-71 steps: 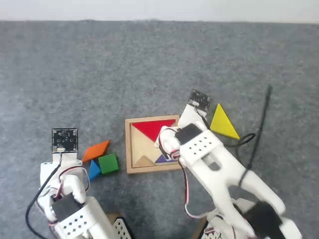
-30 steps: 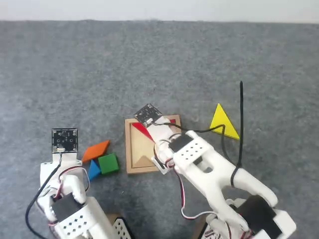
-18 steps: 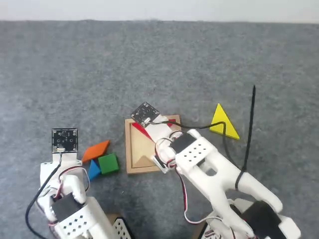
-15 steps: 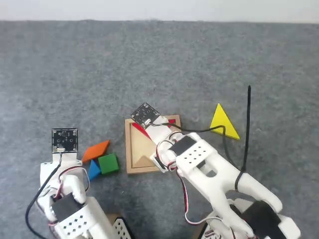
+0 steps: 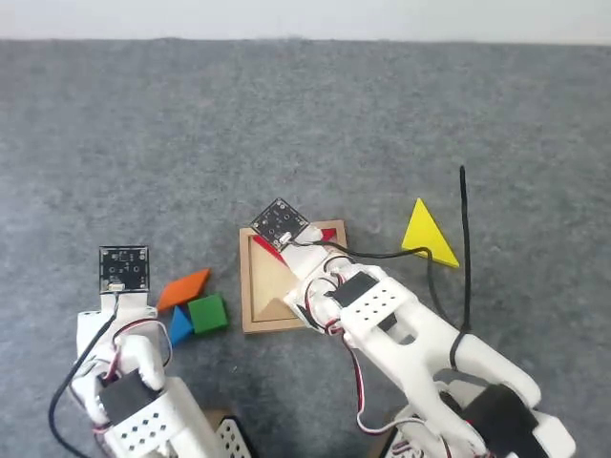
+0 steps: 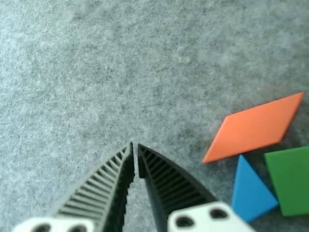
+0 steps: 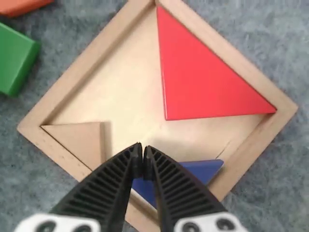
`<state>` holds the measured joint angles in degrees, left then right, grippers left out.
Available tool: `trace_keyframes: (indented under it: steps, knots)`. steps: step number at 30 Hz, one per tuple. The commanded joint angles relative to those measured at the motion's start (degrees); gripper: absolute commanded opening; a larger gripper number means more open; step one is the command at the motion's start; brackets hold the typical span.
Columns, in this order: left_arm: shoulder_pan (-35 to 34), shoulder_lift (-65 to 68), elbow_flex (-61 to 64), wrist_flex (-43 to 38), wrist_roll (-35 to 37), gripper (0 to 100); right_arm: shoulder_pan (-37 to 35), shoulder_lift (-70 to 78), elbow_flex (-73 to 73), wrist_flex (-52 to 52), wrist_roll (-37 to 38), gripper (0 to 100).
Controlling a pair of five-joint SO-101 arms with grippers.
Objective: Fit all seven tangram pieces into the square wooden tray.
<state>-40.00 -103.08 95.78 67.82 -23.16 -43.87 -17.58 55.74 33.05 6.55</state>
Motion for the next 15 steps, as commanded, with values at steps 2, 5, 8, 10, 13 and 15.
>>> trace_keyframes:
  steps: [2,5,8,10,13,15]
  knots:
    - [-0.1,-1.3,-0.3,-0.8,-0.4,1,1.4,3.1,-2.5,0.1,0.9,0.7]
    - [-0.1,-1.3,-0.3,-0.8,-0.4,1,2.3,4.5,-7.1,7.5,0.9,0.7]
    - [-0.1,-1.3,-0.3,-0.8,-0.4,1,3.2,5.1,-12.2,17.4,0.9,0.7]
    - [-0.1,-1.3,-0.3,-0.8,-0.4,1,3.4,5.1,-14.0,20.8,0.9,0.7]
    - [-0.1,-1.3,-0.3,-0.8,-0.4,1,3.1,4.8,-14.2,20.8,0.9,0.7]
    - [-0.1,-1.3,-0.3,-0.8,-0.4,1,3.3,4.6,-14.2,19.2,1.1,0.7]
